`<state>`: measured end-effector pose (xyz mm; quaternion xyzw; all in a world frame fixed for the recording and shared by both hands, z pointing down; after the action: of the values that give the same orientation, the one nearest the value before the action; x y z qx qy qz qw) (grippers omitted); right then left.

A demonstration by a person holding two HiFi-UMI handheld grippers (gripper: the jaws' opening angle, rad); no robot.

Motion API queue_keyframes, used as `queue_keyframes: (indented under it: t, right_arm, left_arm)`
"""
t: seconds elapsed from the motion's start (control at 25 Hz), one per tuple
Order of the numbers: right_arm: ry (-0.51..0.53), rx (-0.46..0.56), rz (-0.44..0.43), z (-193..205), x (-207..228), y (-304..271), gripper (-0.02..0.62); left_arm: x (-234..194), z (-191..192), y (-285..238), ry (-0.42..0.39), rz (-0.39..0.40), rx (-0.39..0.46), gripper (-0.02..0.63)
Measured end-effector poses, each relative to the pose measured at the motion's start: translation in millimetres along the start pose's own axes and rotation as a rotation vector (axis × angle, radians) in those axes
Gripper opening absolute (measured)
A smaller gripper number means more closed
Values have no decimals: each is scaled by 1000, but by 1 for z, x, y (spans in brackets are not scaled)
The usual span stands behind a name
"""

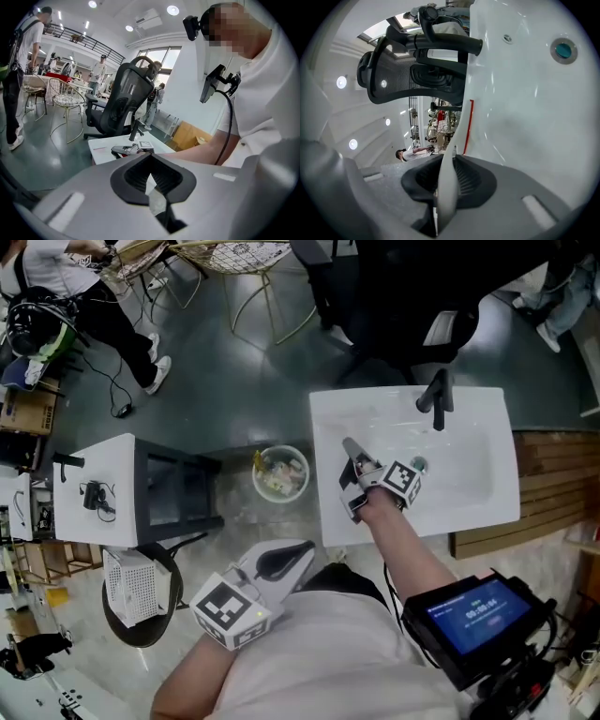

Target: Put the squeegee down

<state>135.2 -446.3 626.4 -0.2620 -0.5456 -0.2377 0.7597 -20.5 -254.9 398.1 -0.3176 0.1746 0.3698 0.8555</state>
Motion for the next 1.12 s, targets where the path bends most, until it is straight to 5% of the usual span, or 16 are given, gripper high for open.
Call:
queue_keyframes:
  t: [0.24,0.56,1.12]
  right_arm:
    - [-31,4,-5,6,4,0,93]
    - [-132,16,-27,11,5,-1,244]
    - [-189,-34,8,26,2,15,314]
  left_arm:
    - [-1,2,-2,-5,19,-8,5]
    - [-3,-1,-2,5,27,-1,5]
    - [-5,2,-9,30,55,9,5]
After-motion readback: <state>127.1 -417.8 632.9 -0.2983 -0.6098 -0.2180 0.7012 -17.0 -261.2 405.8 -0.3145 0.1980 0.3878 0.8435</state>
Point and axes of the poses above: the fingertips, and each gripper's own axes: y backward along the fingers, x to its right, z out of its underside, the point moved 7 cm from there along y, backward along the fingers, and after that the axes turned 13 degrees about y, right-handed, at the moved point
